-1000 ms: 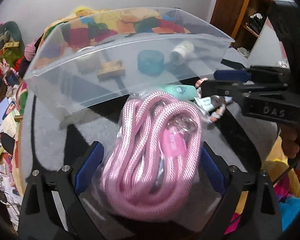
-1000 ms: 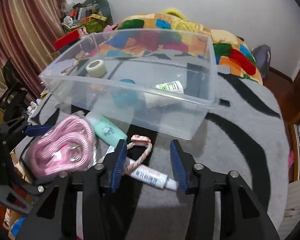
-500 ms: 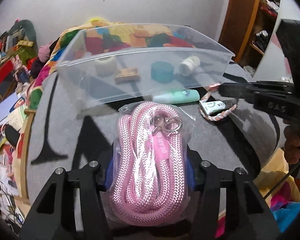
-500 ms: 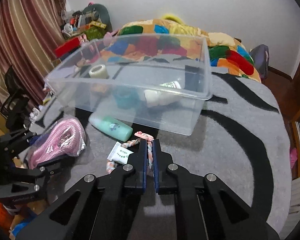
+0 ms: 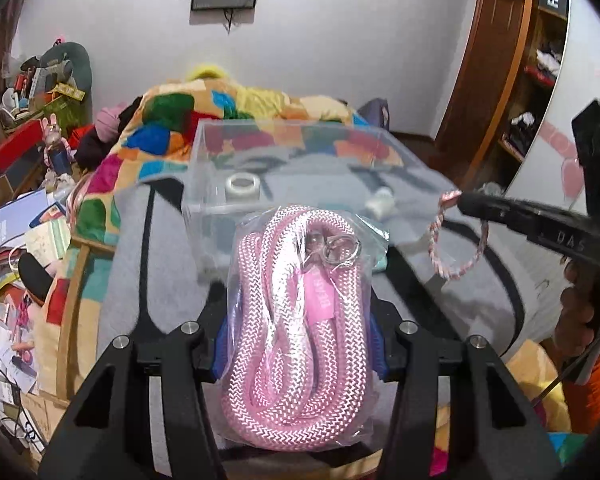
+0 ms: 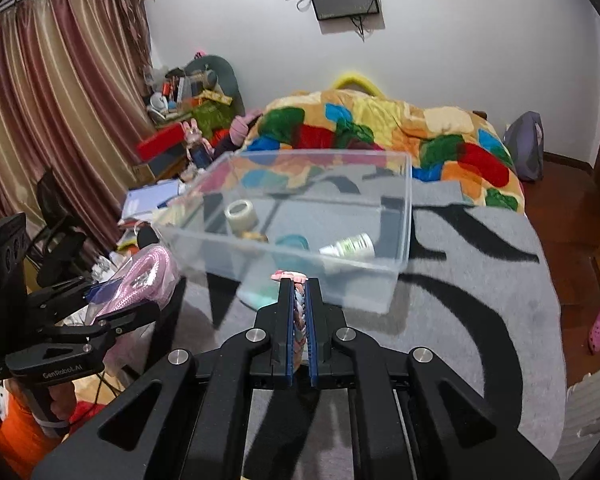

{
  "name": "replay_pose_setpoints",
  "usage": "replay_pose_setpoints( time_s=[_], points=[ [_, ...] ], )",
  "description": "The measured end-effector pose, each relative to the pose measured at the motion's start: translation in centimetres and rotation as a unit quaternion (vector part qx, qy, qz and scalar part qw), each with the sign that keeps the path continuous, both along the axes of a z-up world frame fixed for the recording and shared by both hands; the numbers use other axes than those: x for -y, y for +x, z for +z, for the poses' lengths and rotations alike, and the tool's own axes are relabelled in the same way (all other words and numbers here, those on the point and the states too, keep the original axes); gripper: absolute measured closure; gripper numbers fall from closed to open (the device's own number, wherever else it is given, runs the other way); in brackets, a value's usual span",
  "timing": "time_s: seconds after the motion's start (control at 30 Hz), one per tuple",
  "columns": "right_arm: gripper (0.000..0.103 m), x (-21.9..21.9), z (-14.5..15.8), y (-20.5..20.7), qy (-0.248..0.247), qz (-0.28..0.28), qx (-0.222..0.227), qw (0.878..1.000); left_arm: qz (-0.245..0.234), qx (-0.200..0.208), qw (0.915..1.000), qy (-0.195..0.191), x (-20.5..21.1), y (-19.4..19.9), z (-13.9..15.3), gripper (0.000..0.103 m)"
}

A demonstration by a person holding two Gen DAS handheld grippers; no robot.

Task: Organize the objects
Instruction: 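Grasp the bagged pink rope with the left tool while the right grasps the braided cord, then drop the pink rope and braided cord into the clear box, opening both tools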

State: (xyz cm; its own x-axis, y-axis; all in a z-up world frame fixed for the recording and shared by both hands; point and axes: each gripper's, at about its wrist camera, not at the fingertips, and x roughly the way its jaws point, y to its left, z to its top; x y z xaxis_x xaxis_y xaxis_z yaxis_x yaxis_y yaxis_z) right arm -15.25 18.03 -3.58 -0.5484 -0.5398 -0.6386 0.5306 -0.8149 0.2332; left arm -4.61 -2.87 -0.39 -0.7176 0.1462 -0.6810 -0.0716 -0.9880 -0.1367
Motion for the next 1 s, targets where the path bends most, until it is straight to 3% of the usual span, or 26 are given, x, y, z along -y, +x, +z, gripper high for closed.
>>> replay_pose_setpoints(
  time_s=[0.23,0.53,0.77,1.0],
  points=[
    [0.098,0.6,1.9,-1.0,-0.011,-0.006,-0.025,1.000,0.008,-0.036,0.9993,-0.003,0.5,-1.9,3.4,0.050],
    [0.098,2.1,1.8,-4.9,-0.009,-0.025,-0.021,0.999,0.010,-0.046,0.9989,-0.006,0.9,-6.4,5.3,0.050],
    [0.098,3.6,1.2,-8.1,-0.004,-0.037,-0.012,0.999,0.016,-0.031,0.9992,-0.022,0.6,-10.2,4.6,0.050],
    [0.098,5.0,-1.9,-10.3,0.033,-0.036,0.022,0.999,0.013,0.016,0.9990,-0.041,-0.3,-14.0,1.6,0.050]
  ],
)
